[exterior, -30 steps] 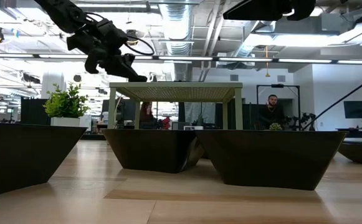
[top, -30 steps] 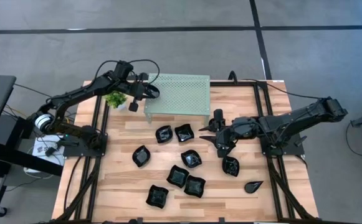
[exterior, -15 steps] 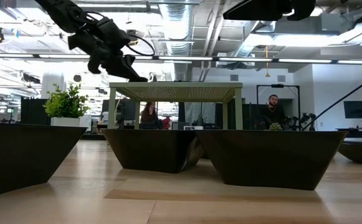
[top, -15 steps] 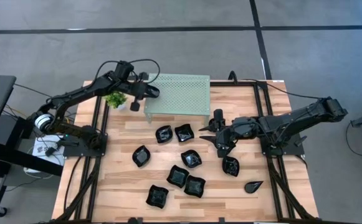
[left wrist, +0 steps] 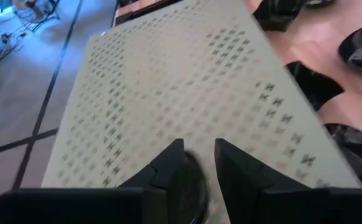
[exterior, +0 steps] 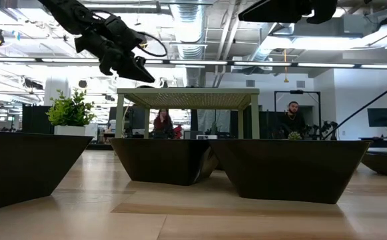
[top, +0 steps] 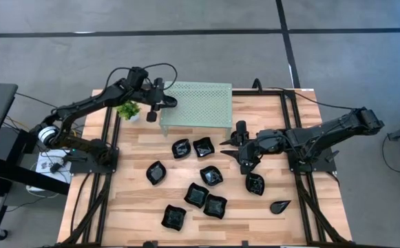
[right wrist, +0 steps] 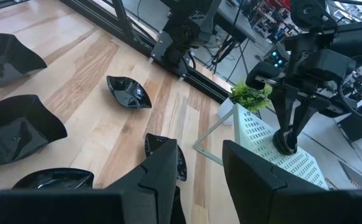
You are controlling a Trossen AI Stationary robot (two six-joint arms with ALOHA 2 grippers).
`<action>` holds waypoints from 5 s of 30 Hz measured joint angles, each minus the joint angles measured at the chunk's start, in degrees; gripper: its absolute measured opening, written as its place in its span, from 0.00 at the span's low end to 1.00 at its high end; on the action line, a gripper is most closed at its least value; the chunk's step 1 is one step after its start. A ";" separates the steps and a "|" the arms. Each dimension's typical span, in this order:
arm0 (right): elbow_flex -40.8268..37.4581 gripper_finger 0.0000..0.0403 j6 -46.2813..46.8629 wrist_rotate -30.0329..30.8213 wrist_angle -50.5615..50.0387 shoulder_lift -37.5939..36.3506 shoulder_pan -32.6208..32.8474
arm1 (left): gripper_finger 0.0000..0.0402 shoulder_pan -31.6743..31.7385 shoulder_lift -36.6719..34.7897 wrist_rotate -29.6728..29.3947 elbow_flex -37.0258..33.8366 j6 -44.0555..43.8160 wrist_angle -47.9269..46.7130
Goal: Pick & Place Mini shaped plates
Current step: Stack the drop shaped plate on top of the other drop shaped plate on the shelf
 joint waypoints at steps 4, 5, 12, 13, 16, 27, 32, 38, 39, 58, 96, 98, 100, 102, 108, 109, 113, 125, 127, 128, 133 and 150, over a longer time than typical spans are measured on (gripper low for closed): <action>0.00 0.31 0.00 0.01 0.00 0.00 0.00 | 0.23 -3.64 -1.79 -0.01 0.00 -1.80 1.68; 0.00 0.31 0.01 0.00 0.00 -0.01 0.00 | 0.23 -4.98 -2.45 0.02 0.00 -3.32 2.24; 0.00 0.30 2.19 0.01 0.20 0.00 0.02 | 0.19 -18.32 -6.53 0.09 0.02 -17.11 6.82; 0.00 0.30 3.00 0.01 0.22 0.00 0.02 | 0.19 -20.53 -6.52 0.07 0.02 -18.61 6.84; 0.00 0.30 4.95 0.01 0.25 0.00 0.02 | 0.17 -27.52 -5.99 -0.27 0.02 -22.62 7.00; 0.02 0.28 9.72 0.23 -0.52 0.36 3.50 | 0.14 -49.44 -0.89 -20.34 0.00 -24.59 7.19; 0.42 0.25 11.21 5.02 -0.72 1.91 7.56 | 0.16 -52.97 -0.53 -30.46 0.00 -24.94 7.25; 4.61 0.24 22.85 9.24 -6.13 6.51 9.97 | 0.20 -52.73 -0.53 -32.87 0.00 -26.51 7.25; 5.42 0.24 27.02 9.18 -7.77 7.65 9.99 | 0.20 -52.64 -0.53 -33.35 0.00 -26.51 7.27; 16.91 0.24 121.36 -17.54 -49.45 25.14 28.64 | 0.20 -52.53 -0.53 -34.69 0.00 -26.53 7.72; 25.74 0.03 126.55 -37.23 -63.27 48.16 32.92 | 0.20 -52.53 -0.53 -34.69 0.00 -26.51 8.83; 25.66 0.02 126.03 -37.17 -63.59 48.19 32.96 | 0.20 -52.53 -0.53 -34.69 0.00 -26.51 8.83; 25.73 0.02 125.82 -37.27 -63.70 48.22 32.98 | 0.20 -52.53 -0.53 -34.69 0.00 -26.51 8.83; 26.89 0.01 123.85 -36.98 -64.35 48.42 33.16 | 0.20 -52.53 -0.53 -34.69 0.00 -26.49 8.87; 36.04 0.01 113.48 -31.54 -68.74 48.41 33.18 | 0.20 -52.53 -0.53 -34.69 0.00 -26.49 8.94; 37.85 0.00 109.33 -28.84 -68.66 48.36 33.37 | 0.20 -52.55 -0.53 -34.68 0.00 -26.50 8.96; 43.17 0.01 87.00 -11.72 -68.24 48.33 34.90 | 0.20 -52.55 -0.53 -34.08 0.00 -26.51 9.27; 45.77 0.00 39.53 3.49 -67.79 48.28 30.76 | 0.17 -55.23 1.89 -11.71 0.00 -16.60 10.18; 45.77 0.00 34.38 3.57 -67.73 48.28 28.93 | 0.16 -56.31 4.55 -11.73 -0.01 -16.49 12.18; 45.77 0.00 31.57 3.57 -67.56 48.28 28.01 | 0.15 -56.84 6.15 -11.91 -0.02 -16.43 13.84; 45.77 0.00 19.57 3.62 -65.91 48.28 23.56 | 0.15 -58.19 13.30 -15.51 -0.02 -16.33 21.98; 45.81 0.00 -10.40 3.16 -54.49 48.26 17.11 | 0.30 -58.26 23.54 -22.49 -0.02 -16.75 28.72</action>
